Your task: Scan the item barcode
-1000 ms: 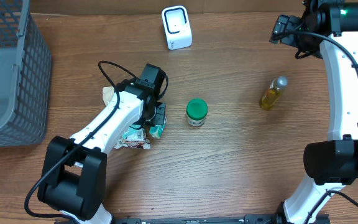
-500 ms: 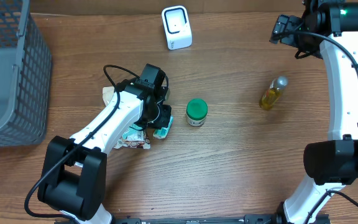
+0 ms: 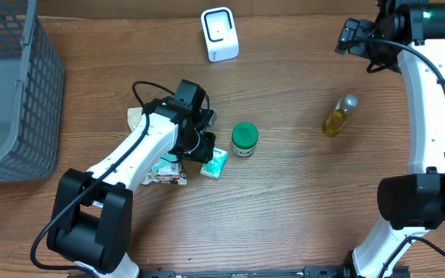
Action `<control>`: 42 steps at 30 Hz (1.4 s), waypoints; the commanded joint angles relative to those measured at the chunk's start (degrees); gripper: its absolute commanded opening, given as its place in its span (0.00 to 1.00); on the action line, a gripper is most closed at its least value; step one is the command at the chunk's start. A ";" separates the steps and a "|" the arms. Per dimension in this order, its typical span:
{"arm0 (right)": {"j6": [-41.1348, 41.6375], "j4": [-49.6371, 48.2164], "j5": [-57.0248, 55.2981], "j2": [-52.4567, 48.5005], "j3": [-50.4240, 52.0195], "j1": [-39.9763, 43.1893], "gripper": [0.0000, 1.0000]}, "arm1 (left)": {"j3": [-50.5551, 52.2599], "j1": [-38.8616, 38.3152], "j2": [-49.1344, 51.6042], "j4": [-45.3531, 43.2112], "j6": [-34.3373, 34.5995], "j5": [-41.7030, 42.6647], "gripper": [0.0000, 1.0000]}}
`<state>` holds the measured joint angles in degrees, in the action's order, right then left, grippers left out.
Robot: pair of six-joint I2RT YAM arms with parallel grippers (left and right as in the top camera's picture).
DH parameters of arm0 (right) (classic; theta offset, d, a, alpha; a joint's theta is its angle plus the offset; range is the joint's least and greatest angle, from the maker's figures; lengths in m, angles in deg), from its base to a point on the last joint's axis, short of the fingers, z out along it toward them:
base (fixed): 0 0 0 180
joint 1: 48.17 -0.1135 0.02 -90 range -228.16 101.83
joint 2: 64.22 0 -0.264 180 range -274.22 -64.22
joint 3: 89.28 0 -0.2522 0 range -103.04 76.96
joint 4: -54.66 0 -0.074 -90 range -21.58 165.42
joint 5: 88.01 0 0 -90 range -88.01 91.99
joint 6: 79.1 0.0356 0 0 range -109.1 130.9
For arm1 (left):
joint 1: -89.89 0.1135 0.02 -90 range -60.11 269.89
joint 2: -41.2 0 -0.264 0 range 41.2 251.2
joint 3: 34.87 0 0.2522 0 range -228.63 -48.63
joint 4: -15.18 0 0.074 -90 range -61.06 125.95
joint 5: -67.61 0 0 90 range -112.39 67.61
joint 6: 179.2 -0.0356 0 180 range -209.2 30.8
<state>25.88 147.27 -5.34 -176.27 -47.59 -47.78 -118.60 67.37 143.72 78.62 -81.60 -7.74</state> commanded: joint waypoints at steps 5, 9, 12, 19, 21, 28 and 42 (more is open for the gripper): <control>0.00 -0.31 -0.07 0.50 -0.55 0.35 1.00 | 0.61 -0.22 -0.52 -0.13 -2.93 1.25 0.41; 0.00 -0.31 -0.07 0.50 -0.55 0.35 1.00 | 0.61 0.00 0.63 -0.37 -2.86 0.83 0.39; 0.00 -0.31 -0.07 0.50 -0.55 0.35 1.00 | 0.61 0.00 2.62 -0.72 -2.86 0.87 0.33; 0.00 -0.31 -0.07 0.50 -0.55 0.35 1.00 | 0.61 0.11 6.47 -2.40 -2.69 0.83 0.29; 0.00 -0.31 -0.07 0.50 -0.55 0.35 1.00 | 0.61 0.09 6.91 -2.43 -2.69 1.03 0.29; 0.00 -0.31 -0.07 0.50 -0.55 0.35 1.00 | 0.61 0.04 8.57 -2.60 -2.67 1.09 0.30; -0.02 -0.31 -0.07 0.50 -0.55 0.35 1.00 | -4.52 1.53 9.66 2.16 -3.34 1.44 0.04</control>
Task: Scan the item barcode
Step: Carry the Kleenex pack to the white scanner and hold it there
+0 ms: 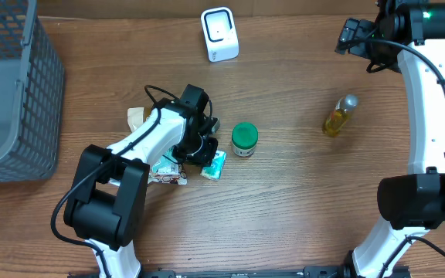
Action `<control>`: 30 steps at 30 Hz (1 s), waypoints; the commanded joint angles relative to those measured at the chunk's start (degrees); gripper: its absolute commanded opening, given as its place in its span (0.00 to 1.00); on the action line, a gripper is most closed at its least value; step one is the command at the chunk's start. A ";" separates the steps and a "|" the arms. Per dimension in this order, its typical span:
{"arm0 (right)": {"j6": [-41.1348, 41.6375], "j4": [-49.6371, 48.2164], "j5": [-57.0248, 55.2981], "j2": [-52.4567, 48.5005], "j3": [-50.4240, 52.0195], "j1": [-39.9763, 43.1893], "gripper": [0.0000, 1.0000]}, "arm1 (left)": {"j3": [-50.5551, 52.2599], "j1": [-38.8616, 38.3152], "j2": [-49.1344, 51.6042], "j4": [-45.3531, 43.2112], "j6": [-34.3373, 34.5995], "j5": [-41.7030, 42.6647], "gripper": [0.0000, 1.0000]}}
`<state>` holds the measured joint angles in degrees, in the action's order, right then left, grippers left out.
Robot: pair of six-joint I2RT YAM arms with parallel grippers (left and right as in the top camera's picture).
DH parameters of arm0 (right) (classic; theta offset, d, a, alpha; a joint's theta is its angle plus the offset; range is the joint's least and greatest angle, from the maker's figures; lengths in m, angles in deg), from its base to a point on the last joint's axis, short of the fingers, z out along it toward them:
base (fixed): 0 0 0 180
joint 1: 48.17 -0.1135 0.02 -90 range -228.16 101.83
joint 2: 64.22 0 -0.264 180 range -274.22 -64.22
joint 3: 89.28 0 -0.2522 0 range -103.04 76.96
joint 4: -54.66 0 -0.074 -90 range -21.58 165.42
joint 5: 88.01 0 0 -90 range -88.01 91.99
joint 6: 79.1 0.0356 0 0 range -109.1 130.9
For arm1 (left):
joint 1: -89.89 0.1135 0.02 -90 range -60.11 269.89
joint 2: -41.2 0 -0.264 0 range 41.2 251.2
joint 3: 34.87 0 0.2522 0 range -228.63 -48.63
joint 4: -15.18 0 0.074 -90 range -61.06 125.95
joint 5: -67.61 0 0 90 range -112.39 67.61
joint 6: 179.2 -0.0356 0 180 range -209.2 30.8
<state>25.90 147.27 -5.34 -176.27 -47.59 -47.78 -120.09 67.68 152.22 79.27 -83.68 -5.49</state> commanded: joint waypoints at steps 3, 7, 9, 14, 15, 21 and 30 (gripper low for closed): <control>-0.02 -0.31 -0.07 0.50 -0.55 0.35 1.00 | -6.73 2.60 -0.59 4.57 -1.20 -1.55 0.04; -0.02 -0.31 -0.07 0.50 -0.55 0.35 1.00 | -11.69 2.19 -5.62 6.73 4.76 -19.67 0.04; -0.02 -0.31 -0.07 0.50 -0.55 0.35 1.00 | -13.55 1.09 -8.39 5.99 6.38 -28.57 0.04; -0.04 -0.31 -0.07 0.50 -0.55 0.35 1.00 | -18.99 -0.37 -12.98 2.91 6.08 -34.45 0.04; -0.04 -0.31 -0.07 0.50 -0.55 0.35 1.00 | -19.91 -0.42 -13.49 1.92 6.05 -34.40 0.04; -0.02 -0.31 -0.07 0.50 -0.55 0.35 1.00 | -29.55 -0.28 -13.84 -2.12 -0.28 -32.33 0.04; -0.04 -0.31 -0.07 0.50 -0.55 0.35 1.00 | -64.59 -0.20 0.42 12.61 -7.39 -34.69 0.04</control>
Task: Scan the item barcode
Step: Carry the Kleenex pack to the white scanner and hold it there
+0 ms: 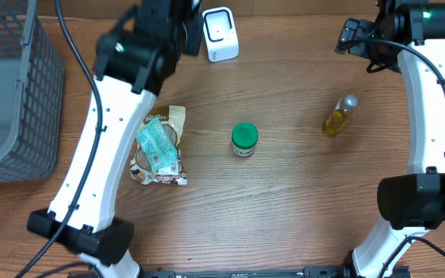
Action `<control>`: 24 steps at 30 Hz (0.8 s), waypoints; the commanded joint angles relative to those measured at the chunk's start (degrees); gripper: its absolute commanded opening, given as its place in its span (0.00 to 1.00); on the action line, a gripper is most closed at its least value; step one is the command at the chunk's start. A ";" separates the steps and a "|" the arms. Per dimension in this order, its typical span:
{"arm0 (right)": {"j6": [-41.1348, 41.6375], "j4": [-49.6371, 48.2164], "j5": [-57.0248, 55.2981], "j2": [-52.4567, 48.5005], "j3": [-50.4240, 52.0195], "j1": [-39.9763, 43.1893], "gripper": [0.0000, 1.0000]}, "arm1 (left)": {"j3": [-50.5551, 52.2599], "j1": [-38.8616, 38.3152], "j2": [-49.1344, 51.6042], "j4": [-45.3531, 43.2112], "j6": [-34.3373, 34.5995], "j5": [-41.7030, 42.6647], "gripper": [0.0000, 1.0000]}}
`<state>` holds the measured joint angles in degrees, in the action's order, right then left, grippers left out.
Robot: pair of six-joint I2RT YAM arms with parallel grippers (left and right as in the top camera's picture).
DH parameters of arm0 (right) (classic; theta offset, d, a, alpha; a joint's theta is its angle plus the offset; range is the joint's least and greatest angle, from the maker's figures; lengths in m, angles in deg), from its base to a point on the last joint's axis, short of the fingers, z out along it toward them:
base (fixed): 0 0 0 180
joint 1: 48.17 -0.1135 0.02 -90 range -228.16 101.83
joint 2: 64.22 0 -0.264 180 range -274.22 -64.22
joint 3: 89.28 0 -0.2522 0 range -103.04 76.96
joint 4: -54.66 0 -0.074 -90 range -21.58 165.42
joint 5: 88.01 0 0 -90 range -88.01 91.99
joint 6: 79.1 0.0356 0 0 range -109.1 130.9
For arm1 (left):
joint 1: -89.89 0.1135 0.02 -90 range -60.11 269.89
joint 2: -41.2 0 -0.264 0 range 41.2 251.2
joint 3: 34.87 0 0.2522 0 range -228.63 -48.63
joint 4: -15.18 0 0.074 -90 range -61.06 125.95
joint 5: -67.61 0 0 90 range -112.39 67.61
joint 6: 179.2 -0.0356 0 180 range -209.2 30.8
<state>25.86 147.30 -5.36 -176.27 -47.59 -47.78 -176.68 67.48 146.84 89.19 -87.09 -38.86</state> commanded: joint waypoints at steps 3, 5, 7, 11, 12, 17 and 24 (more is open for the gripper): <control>0.02 -0.33 -0.04 0.50 -0.55 0.35 1.00 | -13.18 -0.02 11.50 4.26 -6.86 -1.38 0.04; 0.02 -0.33 -0.04 0.50 -0.55 0.35 1.00 | -13.29 -0.09 14.23 2.29 -9.92 -2.45 0.04; 0.02 -0.33 -0.04 0.50 -0.55 0.35 1.00 | -13.29 -0.13 16.72 -0.35 -12.31 -4.28 0.04; 0.02 -0.33 -0.04 0.50 -0.55 0.35 1.00 | -13.27 -0.11 21.24 -5.49 -15.45 -7.06 0.04; 0.00 -0.33 -0.04 0.50 -0.55 0.35 1.00 | -13.27 -0.11 22.38 -6.82 -16.17 -7.13 0.04; 0.02 -0.33 -0.04 0.50 -0.55 0.35 1.00 | -13.27 -0.13 27.10 -13.73 -20.63 -8.11 0.04; 0.02 -0.33 -0.04 0.50 -0.55 0.35 1.00 | -13.27 -1.16 32.92 -20.96 -31.87 -8.52 0.04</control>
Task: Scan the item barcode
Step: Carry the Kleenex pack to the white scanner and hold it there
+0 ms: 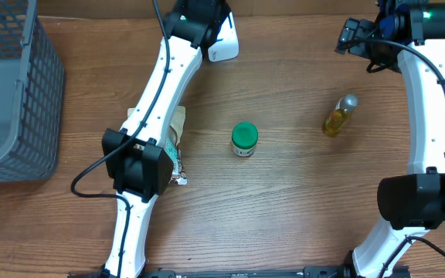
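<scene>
The white barcode scanner stands at the back middle of the table. My left arm reaches from the front left up to it, and its gripper hangs over the scanner's left top, covering part of it. The fingers and anything between them are hidden by the wrist. A green-lidded jar stands mid-table and a small yellow oil bottle lies to the right. My right gripper hovers at the back right, away from every item, and its jaws are too dark to read.
A grey wire basket fills the left edge. A pile of flat snack pouches with a teal packet lies left of centre, mostly under the left arm. The right arm runs along the right edge.
The left gripper has moved right from beside the scanner to over it. The arm now covers most of the pouch pile. The right arm, jar and bottle have not moved.
The left gripper was down on a teal-and-white packet lying left of the jar, and stayed there at the second moment. Then the arm was raised at the back left and that packet was gone from its spot. Now the gripper is over the scanner.
</scene>
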Action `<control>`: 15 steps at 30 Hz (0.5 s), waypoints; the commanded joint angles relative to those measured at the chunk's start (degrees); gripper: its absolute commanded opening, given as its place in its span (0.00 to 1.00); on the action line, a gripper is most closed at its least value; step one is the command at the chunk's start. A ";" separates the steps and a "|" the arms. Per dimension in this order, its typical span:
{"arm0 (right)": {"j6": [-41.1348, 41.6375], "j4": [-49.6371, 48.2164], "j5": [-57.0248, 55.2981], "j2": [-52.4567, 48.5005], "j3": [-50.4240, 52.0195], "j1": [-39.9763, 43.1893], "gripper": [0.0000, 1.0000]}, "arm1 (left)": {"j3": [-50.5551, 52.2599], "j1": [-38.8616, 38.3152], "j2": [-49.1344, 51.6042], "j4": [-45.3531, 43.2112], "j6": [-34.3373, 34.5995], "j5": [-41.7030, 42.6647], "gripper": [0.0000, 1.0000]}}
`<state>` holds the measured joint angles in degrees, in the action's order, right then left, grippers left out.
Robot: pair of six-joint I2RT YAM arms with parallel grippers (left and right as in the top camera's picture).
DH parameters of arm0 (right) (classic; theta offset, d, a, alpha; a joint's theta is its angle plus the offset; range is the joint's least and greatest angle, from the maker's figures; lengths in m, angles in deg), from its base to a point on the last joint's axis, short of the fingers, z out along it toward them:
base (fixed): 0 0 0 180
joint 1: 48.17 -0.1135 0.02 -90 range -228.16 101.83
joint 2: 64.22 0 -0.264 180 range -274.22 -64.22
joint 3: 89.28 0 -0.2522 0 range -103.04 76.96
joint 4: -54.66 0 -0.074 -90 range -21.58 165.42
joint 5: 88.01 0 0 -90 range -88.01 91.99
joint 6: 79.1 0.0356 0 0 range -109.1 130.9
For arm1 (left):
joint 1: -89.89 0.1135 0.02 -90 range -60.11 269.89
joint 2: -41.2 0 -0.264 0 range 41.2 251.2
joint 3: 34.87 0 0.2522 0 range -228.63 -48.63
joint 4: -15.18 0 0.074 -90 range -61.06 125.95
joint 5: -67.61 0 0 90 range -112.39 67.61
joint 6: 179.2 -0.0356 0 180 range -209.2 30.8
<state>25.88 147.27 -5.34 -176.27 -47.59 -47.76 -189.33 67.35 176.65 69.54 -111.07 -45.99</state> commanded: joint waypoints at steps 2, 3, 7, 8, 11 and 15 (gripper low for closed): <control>0.00 -0.31 -0.07 0.50 -0.55 0.33 1.00 | -0.61 -1.51 5.25 -3.65 -11.61 -3.93 0.04; 0.00 -0.31 -0.07 0.50 -0.55 0.33 1.00 | -0.61 -1.73 6.38 -4.90 -13.16 -5.75 0.04; 0.00 -0.31 -0.07 0.50 -0.55 0.33 1.00 | -0.61 -2.03 9.66 -7.32 -14.60 -8.83 0.04; -0.02 -0.31 -0.07 0.50 -0.55 0.33 1.00 | -0.61 -2.08 10.38 -7.80 -14.58 -8.81 0.04; -0.02 -0.31 -0.07 0.50 -0.55 0.33 1.00 | -0.55 -2.25 11.65 -9.27 -14.58 -8.74 0.04; 0.00 -0.31 -0.07 0.50 -0.55 0.33 1.00 | -0.52 -2.23 12.68 -11.32 -14.60 -7.89 0.04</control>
<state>25.88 147.30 -5.34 -176.27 -47.59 -47.78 -189.33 65.49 189.13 59.32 -124.36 -53.00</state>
